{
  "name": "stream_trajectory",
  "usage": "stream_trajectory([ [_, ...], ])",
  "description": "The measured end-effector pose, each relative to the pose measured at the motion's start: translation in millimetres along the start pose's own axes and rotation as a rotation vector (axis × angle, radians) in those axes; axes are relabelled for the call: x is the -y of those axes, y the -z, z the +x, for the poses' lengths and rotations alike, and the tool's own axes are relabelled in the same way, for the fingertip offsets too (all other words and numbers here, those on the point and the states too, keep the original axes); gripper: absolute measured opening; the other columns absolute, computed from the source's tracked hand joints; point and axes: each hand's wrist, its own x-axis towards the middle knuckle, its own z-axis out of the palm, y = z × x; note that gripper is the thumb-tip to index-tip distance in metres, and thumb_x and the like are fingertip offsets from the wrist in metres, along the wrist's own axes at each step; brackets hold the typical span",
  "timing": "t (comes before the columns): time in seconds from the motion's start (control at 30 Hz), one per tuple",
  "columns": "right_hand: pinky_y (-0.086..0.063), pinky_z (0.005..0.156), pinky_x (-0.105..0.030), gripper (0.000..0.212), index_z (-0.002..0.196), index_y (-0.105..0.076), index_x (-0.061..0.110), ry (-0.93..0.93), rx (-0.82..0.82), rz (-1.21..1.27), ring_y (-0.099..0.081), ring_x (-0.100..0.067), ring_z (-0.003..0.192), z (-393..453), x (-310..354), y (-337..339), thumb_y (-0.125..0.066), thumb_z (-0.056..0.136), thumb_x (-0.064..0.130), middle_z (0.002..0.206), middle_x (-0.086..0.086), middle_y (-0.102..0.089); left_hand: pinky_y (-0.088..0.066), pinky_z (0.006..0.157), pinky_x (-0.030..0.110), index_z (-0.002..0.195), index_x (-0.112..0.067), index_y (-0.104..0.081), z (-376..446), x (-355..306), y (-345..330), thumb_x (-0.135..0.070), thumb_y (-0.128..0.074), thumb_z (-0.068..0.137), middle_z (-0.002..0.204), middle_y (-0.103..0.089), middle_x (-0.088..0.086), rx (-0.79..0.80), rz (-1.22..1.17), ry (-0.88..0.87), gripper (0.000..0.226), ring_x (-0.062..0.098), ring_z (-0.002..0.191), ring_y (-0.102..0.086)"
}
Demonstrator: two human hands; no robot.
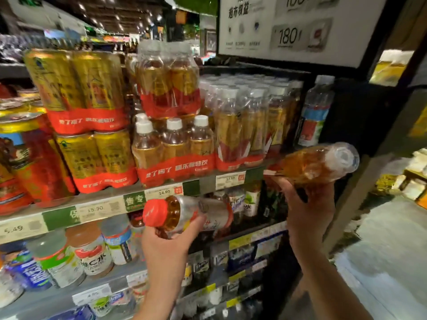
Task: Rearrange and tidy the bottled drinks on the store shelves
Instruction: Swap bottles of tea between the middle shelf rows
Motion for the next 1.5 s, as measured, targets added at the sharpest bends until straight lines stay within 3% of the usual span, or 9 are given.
stream_trajectory([
  [0.1, -0.047, 0.086, -0.005, 0.051, 0.122, -0.059, 0.018, 0.081, 0.020, 0.005, -0.064, 0.004, 0.104, 52, 9, 17, -0.081, 0.079, 0.034, 0.113, 0.007, -0.068, -0.048, 0.072, 0.025, 0.095, -0.030, -0.059, -8, -4, -37, -0.016, -0.093, 0.061, 0.091, -0.068, -0.007, -0.042, 0.001, -0.017, 0.050, 0.007, 0.081, -0.063],
  [0.33, -0.053, 0.097, -0.046, 0.061, 0.126, -0.054, 0.024, 0.115, 0.226, 0.075, -0.064, -0.017, 0.113, 148, -14, 31, -0.084, 0.076, 0.040, 0.121, -0.003, -0.064, -0.053, 0.090, 0.043, 0.095, -0.037, -0.058, -22, -11, -115, -0.025, -0.093, 0.057, 0.099, -0.069, -0.007, -0.068, 0.014, -0.038, 0.053, 0.020, 0.097, -0.067],
  [0.5, -0.052, 0.098, -0.030, 0.066, 0.134, -0.048, 0.025, 0.143, 0.434, -0.053, -0.063, 0.000, 0.108, 184, -16, 23, -0.083, 0.079, 0.032, 0.117, 0.015, -0.065, -0.051, 0.100, 0.048, 0.110, -0.032, -0.056, -26, -15, -154, -0.037, -0.090, 0.052, 0.103, -0.066, -0.012, -0.149, 0.041, -0.074, 0.068, 0.022, 0.103, -0.065],
  [0.6, -0.050, 0.092, -0.019, 0.056, 0.128, -0.046, 0.035, 0.137, 0.526, -0.070, -0.059, 0.013, 0.098, 198, -21, 18, -0.080, 0.083, 0.028, 0.104, 0.030, -0.059, -0.050, 0.099, 0.044, 0.096, -0.036, -0.058, -29, -15, -167, -0.040, -0.087, 0.048, 0.100, -0.066, -0.015, -0.184, 0.018, -0.081, 0.057, 0.006, 0.097, -0.063],
  [0.97, -0.039, 0.091, -0.014, 0.048, 0.136, -0.054, 0.027, 0.180, 0.670, -0.124, -0.051, -0.004, 0.114, 228, -37, -3, -0.067, 0.091, 0.034, 0.123, 0.011, -0.047, -0.052, 0.077, 0.029, 0.095, -0.028, -0.064, -31, -6, -190, -0.027, -0.089, 0.055, 0.084, -0.075, -0.019, -0.204, 0.019, -0.079, 0.047, 0.000, 0.077, -0.071],
  [1.17, -0.054, 0.094, -0.041, 0.041, 0.133, -0.059, 0.019, 0.193, 0.591, -0.240, -0.060, -0.012, 0.105, 233, -50, -9, -0.063, 0.095, 0.033, 0.116, 0.002, -0.062, -0.052, 0.065, 0.017, 0.097, -0.028, -0.064, -29, -2, -202, -0.024, -0.088, 0.061, 0.079, -0.075, -0.011, -0.204, 0.052, -0.093, 0.044, 0.000, 0.073, -0.070],
  [1.3, -0.055, 0.093, -0.036, 0.042, 0.133, -0.059, 0.015, 0.223, 0.517, -0.230, -0.060, -0.011, 0.104, 225, -54, -7, -0.063, 0.095, 0.032, 0.121, 0.000, -0.059, -0.050, 0.055, 0.009, 0.092, -0.030, -0.061, -30, -1, -213, -0.006, -0.087, 0.068, 0.071, -0.065, -0.006, -0.194, 0.048, -0.090, 0.042, -0.006, 0.058, -0.062],
  [1.4, -0.050, 0.089, -0.020, 0.041, 0.132, -0.054, 0.014, 0.164, 0.314, -0.162, -0.052, -0.005, 0.109, 221, -52, -1, -0.062, 0.096, 0.032, 0.132, -0.001, -0.047, -0.049, 0.065, 0.016, 0.094, -0.035, -0.060, -30, -3, -218, -0.006, -0.088, 0.067, 0.087, -0.068, -0.011, -0.184, 0.031, -0.086, 0.048, -0.004, 0.072, -0.065],
  [1.5, -0.043, 0.099, -0.023, 0.055, 0.148, -0.035, 0.012, 0.160, 0.276, -0.192, -0.047, -0.014, 0.128, 219, -54, -6, -0.056, 0.099, 0.027, 0.150, -0.007, -0.036, -0.051, 0.065, 0.015, 0.096, -0.033, -0.061, -27, -4, -220, -0.007, -0.087, 0.066, 0.092, -0.070, -0.009, -0.181, 0.026, -0.100, 0.048, -0.003, 0.075, -0.067],
])
